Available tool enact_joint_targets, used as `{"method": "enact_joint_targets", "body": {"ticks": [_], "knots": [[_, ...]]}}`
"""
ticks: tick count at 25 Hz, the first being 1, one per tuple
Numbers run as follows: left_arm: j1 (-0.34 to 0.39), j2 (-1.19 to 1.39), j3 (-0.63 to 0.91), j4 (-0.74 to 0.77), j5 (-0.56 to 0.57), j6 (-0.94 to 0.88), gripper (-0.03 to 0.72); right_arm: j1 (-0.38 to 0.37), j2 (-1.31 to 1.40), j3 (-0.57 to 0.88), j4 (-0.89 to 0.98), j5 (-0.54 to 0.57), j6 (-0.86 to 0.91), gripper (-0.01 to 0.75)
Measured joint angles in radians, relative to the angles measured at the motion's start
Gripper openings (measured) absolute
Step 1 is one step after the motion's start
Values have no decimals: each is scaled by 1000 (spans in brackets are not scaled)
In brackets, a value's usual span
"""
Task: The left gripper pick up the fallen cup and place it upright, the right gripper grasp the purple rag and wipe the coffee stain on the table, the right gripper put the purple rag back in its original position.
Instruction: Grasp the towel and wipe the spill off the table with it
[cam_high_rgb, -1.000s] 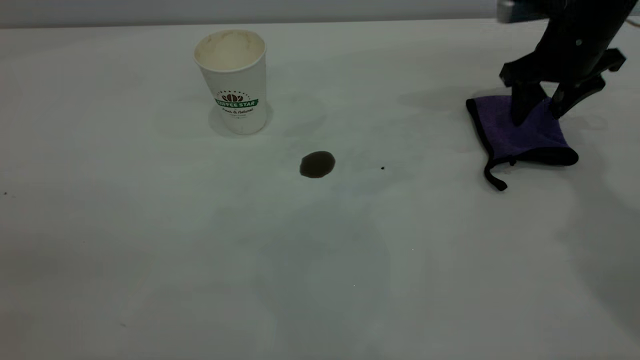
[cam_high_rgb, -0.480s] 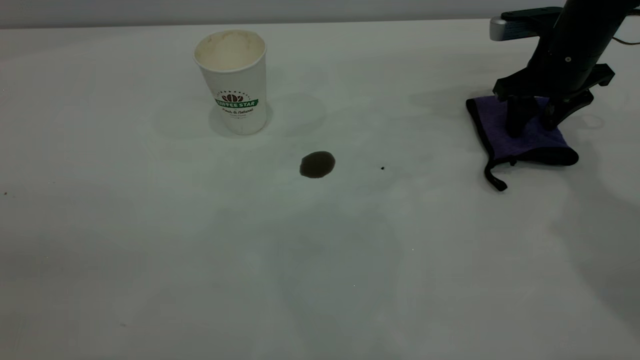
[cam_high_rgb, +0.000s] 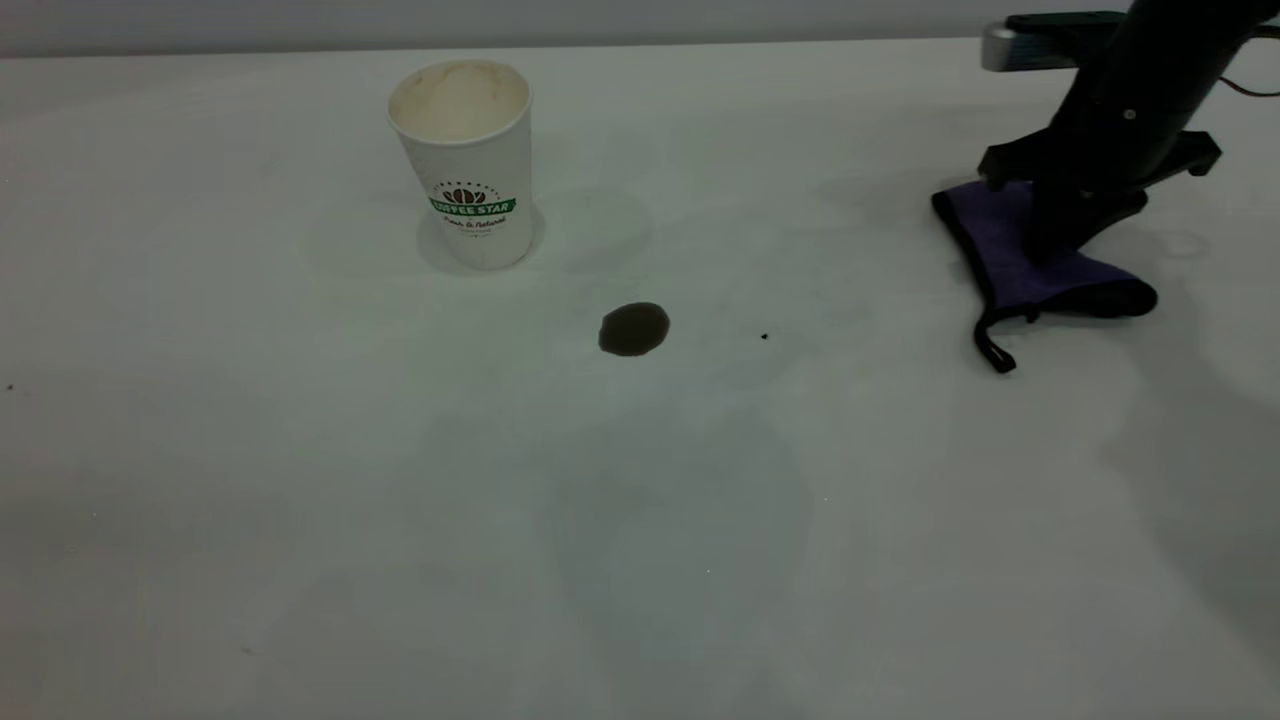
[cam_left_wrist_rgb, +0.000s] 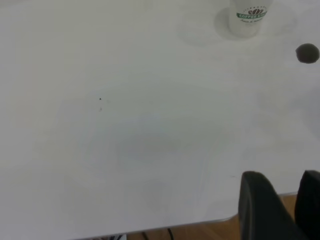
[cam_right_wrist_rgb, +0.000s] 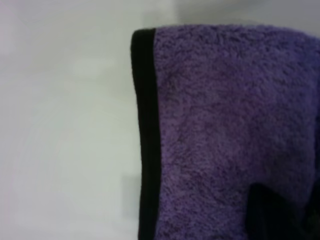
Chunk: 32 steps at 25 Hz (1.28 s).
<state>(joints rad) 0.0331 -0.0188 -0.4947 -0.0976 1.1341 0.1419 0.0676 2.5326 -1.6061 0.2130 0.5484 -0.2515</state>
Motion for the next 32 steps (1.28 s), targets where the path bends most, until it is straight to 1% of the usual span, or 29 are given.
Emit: {"method": "enact_joint_targets", "body": {"ticks": [3,5,8,13,15,18,26,29,32], "knots": [[0,0,0,0,0,0,241,59,16,-65,1,80,-14,59],[0,0,0,0,0,0,241,119,32,-121,6,138,-18,58],[0,0,0,0,0,0,241,230,43,-219,-2,222,-19,57],[0,0,0,0,0,0,241,381,43,-350,-54,286,12,57],[0,0,0,0,0,0,241,432,43,-370,-71,294,33,57],[0,0,0,0,0,0,241,490,45,-377,-82,296,70,57],[0,0,0,0,0,0,241,612,54,-377,-91,291,154,57],[0,0,0,0,0,0,241,644,76,-379,-91,263,161,57],[0,0,0,0,0,0,241,649,115,-380,-96,221,173,57]]}}
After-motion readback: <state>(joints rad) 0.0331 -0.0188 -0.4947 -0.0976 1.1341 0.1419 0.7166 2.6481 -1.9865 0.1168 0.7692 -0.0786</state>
